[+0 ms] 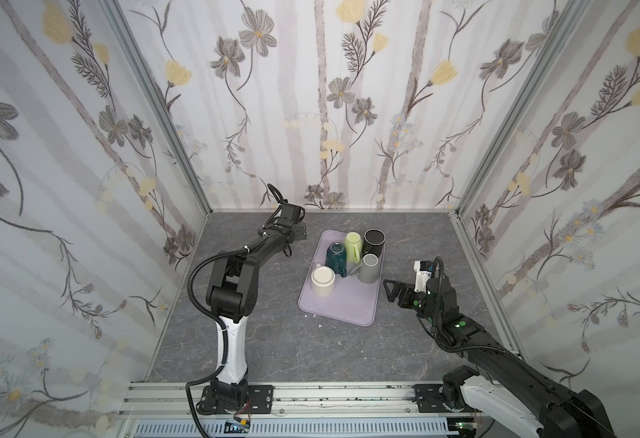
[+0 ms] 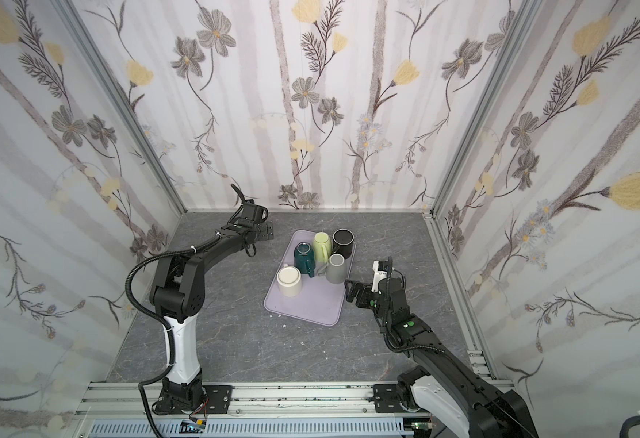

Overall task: Turn the mug right side up
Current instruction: Place the mug at the top-left of the table.

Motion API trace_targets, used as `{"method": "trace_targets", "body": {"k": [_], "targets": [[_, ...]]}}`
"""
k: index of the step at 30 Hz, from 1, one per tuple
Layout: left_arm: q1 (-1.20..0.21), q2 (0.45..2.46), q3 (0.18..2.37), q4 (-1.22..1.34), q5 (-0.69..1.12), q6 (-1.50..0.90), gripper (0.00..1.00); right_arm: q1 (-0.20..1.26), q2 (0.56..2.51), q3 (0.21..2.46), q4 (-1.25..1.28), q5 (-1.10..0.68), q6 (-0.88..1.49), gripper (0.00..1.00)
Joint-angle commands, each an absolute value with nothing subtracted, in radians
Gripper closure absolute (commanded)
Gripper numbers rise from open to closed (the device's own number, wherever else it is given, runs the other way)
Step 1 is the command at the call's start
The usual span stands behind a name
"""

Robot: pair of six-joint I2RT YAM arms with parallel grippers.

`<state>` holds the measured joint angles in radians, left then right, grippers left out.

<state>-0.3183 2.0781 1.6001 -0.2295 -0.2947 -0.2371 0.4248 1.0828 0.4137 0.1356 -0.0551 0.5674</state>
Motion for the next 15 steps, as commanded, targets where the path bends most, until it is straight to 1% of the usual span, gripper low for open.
{"method": "trace_targets", "body": {"k": [1,6,11,15], "targets": [[-0.321,2.049,1.593,-0.263,-0.317,-0.262,0.00,0.423,1.094,0.444,0.135,-0.079,0.568,0.00],[-0.322,1.996,1.554,-0.285,-0.336,-0.285,0.00,0.416,1.093,0.470,0.088,-0.080,0.558,0.00],[-0.331,1.933,1.543,-0.379,-0.366,-0.310,0.00,0.409,1.111,0.537,-0.011,-0.097,0.566,0.00],[-0.346,1.846,1.462,-0.338,-0.410,-0.311,0.00,0.408,1.133,0.577,-0.069,-0.117,0.555,0.00]]}}
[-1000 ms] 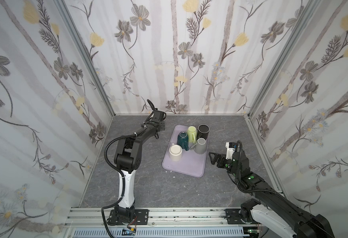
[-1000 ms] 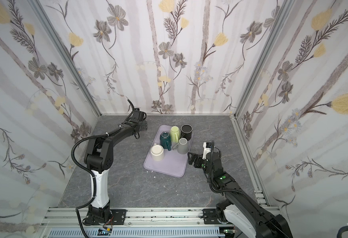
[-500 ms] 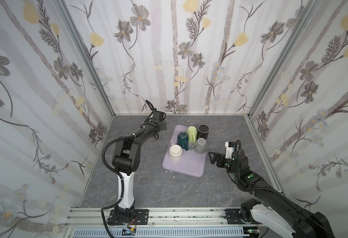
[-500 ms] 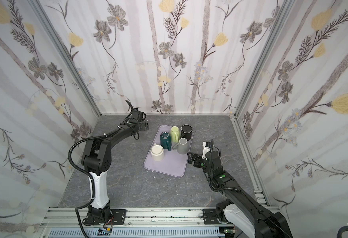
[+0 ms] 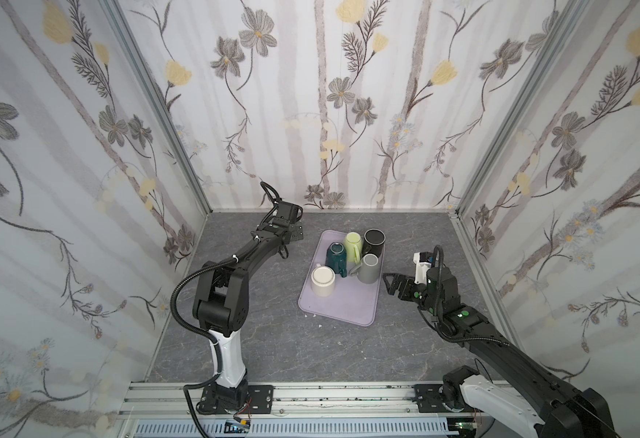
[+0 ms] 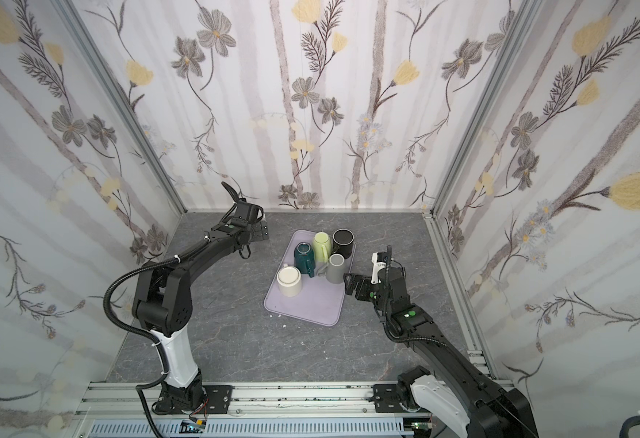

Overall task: Turn the mug right side up
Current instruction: Place the mug at the top-left of the table.

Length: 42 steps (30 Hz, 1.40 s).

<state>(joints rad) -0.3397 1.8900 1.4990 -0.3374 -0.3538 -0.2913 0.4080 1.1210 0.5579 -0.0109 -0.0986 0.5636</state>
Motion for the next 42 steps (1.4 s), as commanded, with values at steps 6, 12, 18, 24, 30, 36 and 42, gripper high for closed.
{"method": "trace_targets", "body": {"k": [6,12,18,24,30,36,42], "targets": [[-0.367,1.739,1.321,-0.288,-0.417,-0.304,0.00,0.409,1.163,0.575,-0.111,-0.115,0.535,0.00],[-0.389,1.610,1.183,-0.256,-0.369,-0.315,0.00,0.411,1.120,0.564,-0.095,-0.100,0.546,0.00],[-0.416,1.474,0.996,-0.090,-0.224,-0.356,0.00,0.431,1.084,0.563,-0.103,-0.081,0.601,0.01],[-0.466,1.474,0.942,-0.032,-0.155,-0.373,0.00,0.515,1.060,0.582,-0.108,-0.031,0.672,0.00],[-0.500,1.415,0.823,0.059,-0.134,-0.326,0.00,0.585,1.092,0.638,-0.147,0.017,0.694,0.00],[-0.541,1.328,0.687,0.190,-0.140,-0.272,0.00,0.614,1.119,0.644,-0.116,0.030,0.730,0.00],[-0.559,1.304,0.577,0.302,-0.081,-0.259,0.00,0.671,1.181,0.665,-0.122,0.069,0.747,0.00]]}}
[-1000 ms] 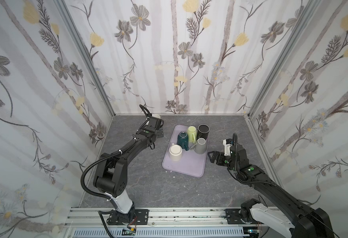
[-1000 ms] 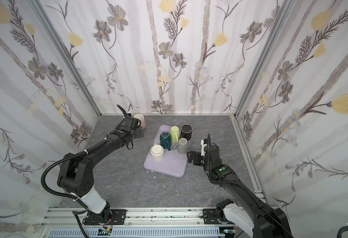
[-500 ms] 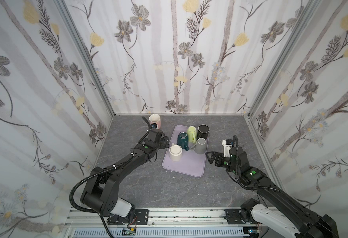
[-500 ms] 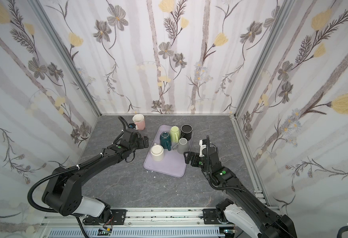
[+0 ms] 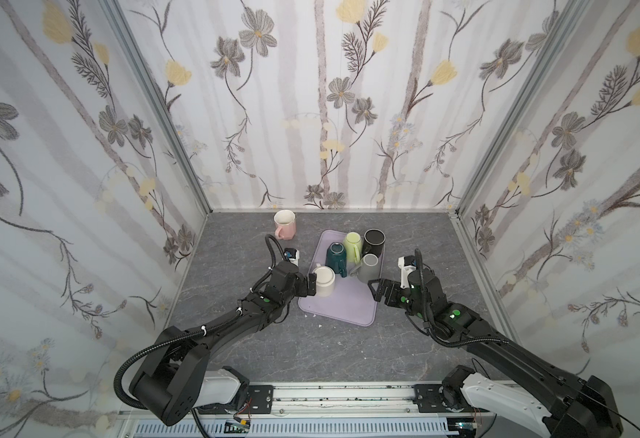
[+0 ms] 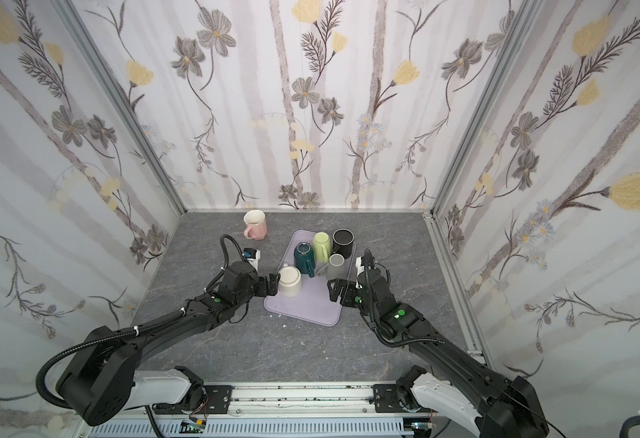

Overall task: Turn the mug right side up
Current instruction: Place the mug at the top-left of the table.

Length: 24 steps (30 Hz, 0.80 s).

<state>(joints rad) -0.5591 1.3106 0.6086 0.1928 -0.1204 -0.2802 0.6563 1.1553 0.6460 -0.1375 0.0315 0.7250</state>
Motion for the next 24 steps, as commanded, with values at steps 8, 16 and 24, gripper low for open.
{"method": "trace_targets", "body": {"k": [8,16,24], "targets": [[-0.560,1.264,0.533,0.324,-0.084,-0.299,0.00,0.740,1.394,0.860,-0.166,0.096,0.687,0.07],[-0.559,1.212,0.491,0.339,-0.161,-0.324,0.00,0.756,1.589,1.012,-0.186,0.100,0.655,0.28],[-0.559,1.229,0.491,0.341,-0.177,-0.327,0.00,0.757,1.789,1.187,-0.246,0.109,0.605,0.38]]}}
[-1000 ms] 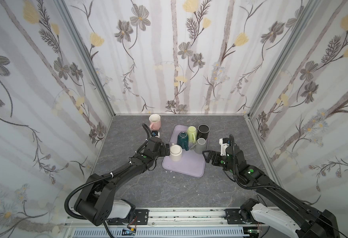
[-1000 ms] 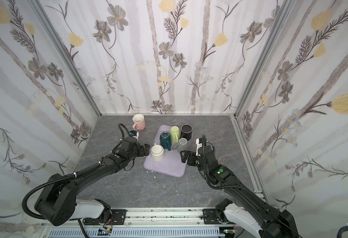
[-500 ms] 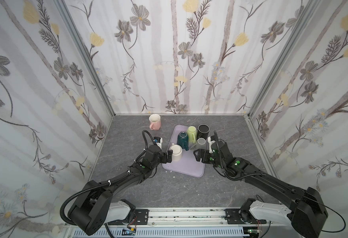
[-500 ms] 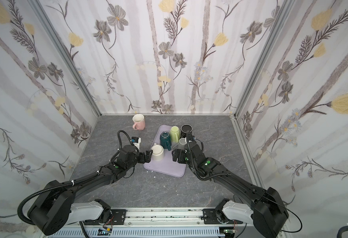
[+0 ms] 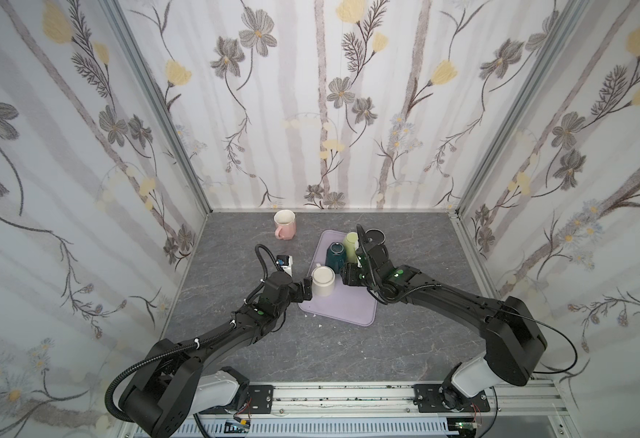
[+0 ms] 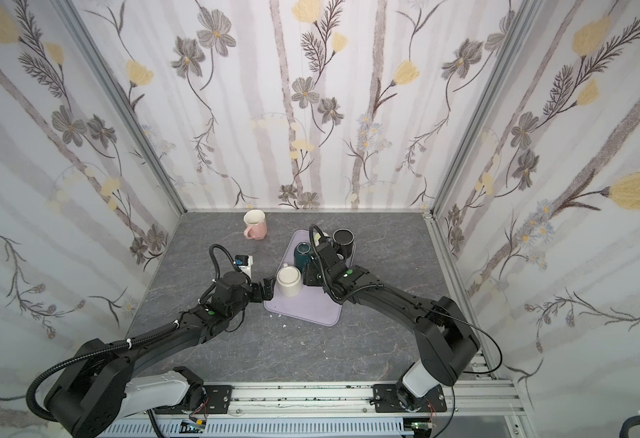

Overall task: Turn the mug right side up
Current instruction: Place the mug at the top-left of the table, then pick up the mug from the tray.

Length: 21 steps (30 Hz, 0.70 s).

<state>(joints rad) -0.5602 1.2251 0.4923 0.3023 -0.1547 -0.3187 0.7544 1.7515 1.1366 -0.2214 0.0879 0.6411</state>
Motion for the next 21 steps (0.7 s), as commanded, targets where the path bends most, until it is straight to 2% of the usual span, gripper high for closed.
{"method": "trace_targets", "body": {"k": [1,9,21], "targets": [[-0.560,1.229,0.491,0.342,-0.174,-0.328,0.00,0.756,1.813,1.217,-0.270,0.122,0.598,0.39],[-0.560,1.232,0.490,0.345,-0.179,-0.330,0.00,0.735,1.924,1.345,-0.325,0.140,0.577,0.48],[-0.560,1.233,0.490,0.344,-0.173,-0.345,0.00,0.699,2.032,1.407,-0.336,0.102,0.565,0.59]]}}
